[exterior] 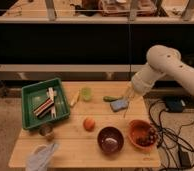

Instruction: Place fork in table surface

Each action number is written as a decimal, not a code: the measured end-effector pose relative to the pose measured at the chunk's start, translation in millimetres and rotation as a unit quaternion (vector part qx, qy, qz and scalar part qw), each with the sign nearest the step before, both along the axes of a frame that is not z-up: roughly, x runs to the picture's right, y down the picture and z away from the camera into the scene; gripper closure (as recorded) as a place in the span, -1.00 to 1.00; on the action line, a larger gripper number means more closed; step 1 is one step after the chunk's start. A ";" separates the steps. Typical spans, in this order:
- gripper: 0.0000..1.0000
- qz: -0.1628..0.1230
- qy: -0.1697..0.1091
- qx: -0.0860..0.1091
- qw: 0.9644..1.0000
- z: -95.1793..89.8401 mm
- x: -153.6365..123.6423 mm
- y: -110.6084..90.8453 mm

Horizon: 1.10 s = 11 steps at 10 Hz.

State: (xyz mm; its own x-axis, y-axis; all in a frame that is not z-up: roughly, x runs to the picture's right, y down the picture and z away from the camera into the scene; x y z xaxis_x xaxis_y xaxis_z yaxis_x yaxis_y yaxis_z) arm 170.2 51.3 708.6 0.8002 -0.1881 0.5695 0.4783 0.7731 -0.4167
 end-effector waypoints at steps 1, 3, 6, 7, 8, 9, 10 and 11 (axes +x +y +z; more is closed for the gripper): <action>0.62 -0.001 -0.004 -0.008 1.000 4.6 -9.0 14.0; 0.62 0.003 -0.012 -0.023 1.000 9.8 -16.6 33.5; 0.62 0.017 -0.042 -0.045 0.998 13.4 -30.0 45.6; 0.62 0.026 -0.053 -0.056 0.997 15.6 -30.4 48.1; 0.62 0.038 -0.064 -0.071 0.995 22.2 -27.8 51.6; 0.62 0.041 -0.070 -0.076 0.994 29.8 -28.2 52.4; 0.62 0.039 -0.073 -0.076 0.994 36.9 -28.5 53.1; 0.62 0.037 -0.076 -0.077 0.993 48.0 -28.1 55.0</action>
State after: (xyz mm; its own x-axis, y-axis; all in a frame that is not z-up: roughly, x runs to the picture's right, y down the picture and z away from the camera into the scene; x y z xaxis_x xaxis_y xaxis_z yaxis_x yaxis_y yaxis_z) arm 142.1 106.3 756.6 0.7110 -0.0335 0.7024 0.4892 0.7411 -0.4598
